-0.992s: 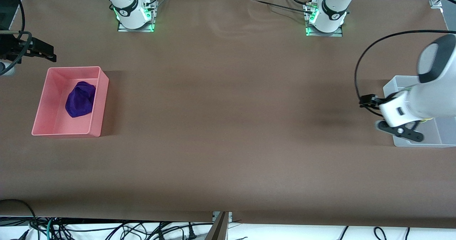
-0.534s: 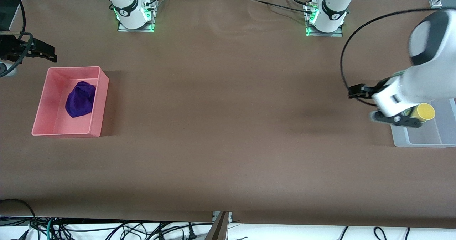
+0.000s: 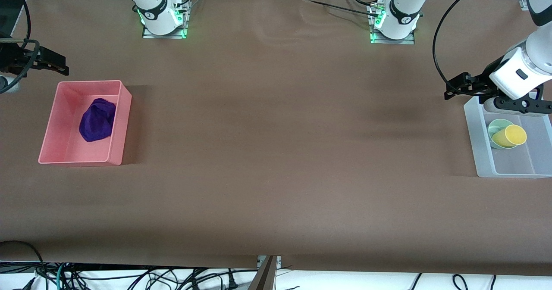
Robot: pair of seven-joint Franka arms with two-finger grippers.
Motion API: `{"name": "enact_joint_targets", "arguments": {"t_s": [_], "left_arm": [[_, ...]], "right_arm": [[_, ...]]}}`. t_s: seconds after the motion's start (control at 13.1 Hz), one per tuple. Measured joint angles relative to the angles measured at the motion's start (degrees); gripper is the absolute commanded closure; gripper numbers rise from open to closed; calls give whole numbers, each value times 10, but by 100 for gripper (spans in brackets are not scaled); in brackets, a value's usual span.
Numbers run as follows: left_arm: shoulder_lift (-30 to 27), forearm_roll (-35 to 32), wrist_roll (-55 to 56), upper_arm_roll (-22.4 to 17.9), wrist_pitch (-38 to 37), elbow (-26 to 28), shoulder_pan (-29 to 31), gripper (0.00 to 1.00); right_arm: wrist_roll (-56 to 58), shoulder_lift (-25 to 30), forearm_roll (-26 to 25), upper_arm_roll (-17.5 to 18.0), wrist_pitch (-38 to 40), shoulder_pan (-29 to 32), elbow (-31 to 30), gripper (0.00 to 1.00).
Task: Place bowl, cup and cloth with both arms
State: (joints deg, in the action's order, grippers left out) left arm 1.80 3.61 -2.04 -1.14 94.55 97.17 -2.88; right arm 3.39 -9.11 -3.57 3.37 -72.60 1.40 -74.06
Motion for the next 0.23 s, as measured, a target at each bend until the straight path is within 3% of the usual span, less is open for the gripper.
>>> {"name": "enact_joint_targets", "arguments": {"t_s": [0.23], "left_arm": [[0, -1, 0, 0, 2, 3, 0, 0]], "right_arm": [[0, 0, 0, 0, 0, 0, 0, 0]]}}
